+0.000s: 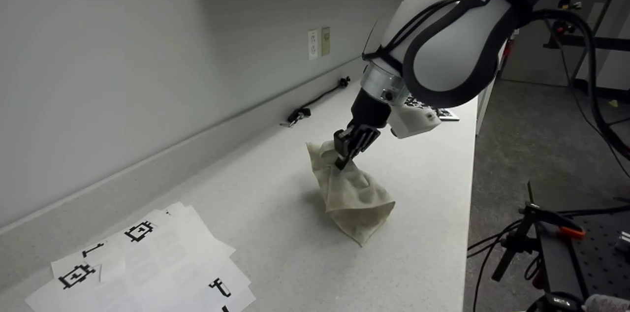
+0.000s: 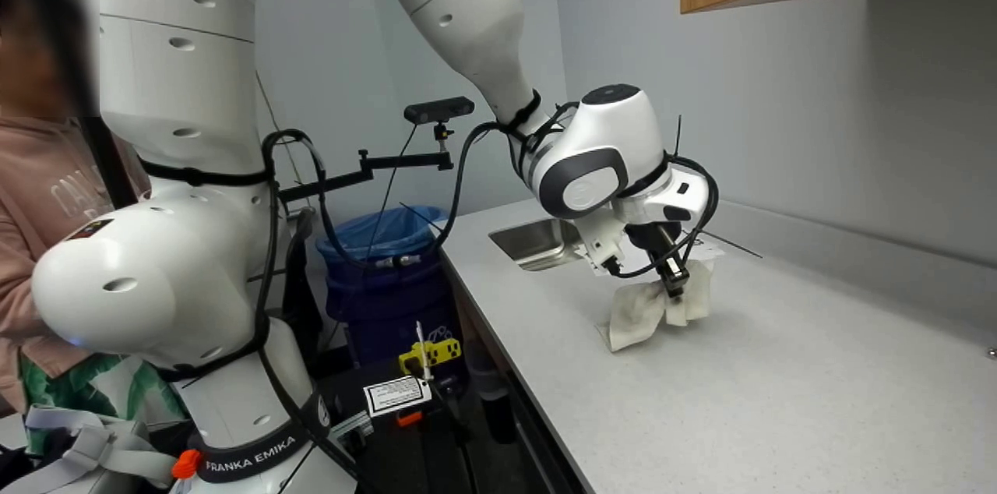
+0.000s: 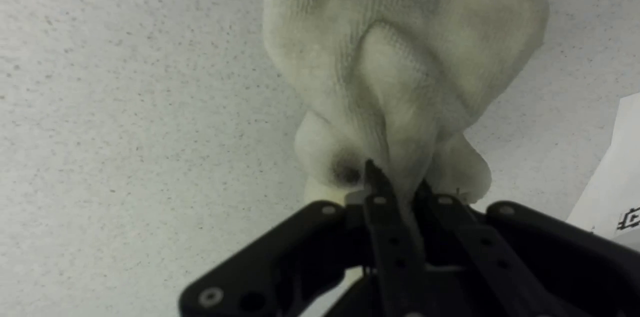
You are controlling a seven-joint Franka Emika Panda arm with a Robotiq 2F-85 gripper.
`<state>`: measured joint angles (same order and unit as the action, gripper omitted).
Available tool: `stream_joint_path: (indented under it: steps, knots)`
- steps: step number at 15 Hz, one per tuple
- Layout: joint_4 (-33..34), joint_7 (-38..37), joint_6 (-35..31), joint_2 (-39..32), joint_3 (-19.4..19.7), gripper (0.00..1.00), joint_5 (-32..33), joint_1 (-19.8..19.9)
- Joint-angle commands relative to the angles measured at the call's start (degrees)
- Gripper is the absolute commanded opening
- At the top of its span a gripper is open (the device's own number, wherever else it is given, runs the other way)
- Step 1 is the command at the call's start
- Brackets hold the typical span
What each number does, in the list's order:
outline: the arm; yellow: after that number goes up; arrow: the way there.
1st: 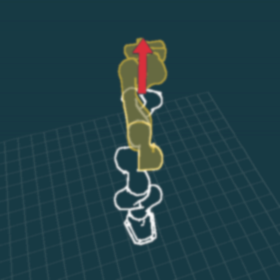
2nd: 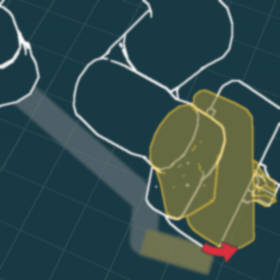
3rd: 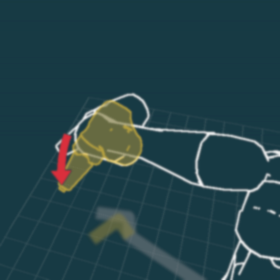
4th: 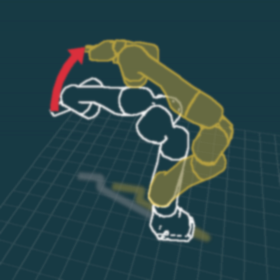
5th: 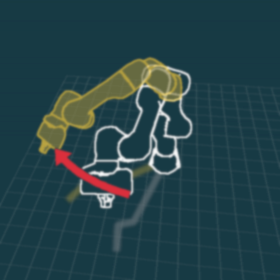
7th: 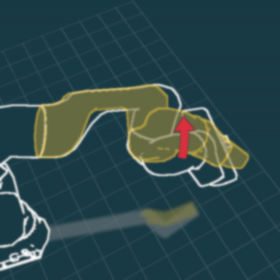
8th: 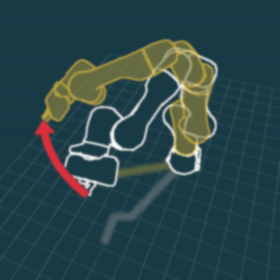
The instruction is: Wipe the counter with the towel
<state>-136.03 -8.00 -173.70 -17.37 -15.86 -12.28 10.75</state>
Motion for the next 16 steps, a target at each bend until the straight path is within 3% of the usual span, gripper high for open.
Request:
stream_joint_path:
  steps: [1, 4, 6, 10, 16]
  knots:
    - [0.74, -9.58, 3.33, -0.35, 14.86, 0.03, 11.25, -9.86]
    - [4.91, -21.73, 8.79, -3.71, 28.41, 0.03, 24.88, -17.92]
    - [8.6, -25.52, 12.8, -7.04, 34.75, 0.03, 27.04, -22.44]
    - [13.81, -24.27, 19.48, -11.2, 32.84, 0.03, 23.62, -20.57]
    - [18.71, -21.07, 22.71, -14.81, 27.61, 0.03, 16.92, -17.62]
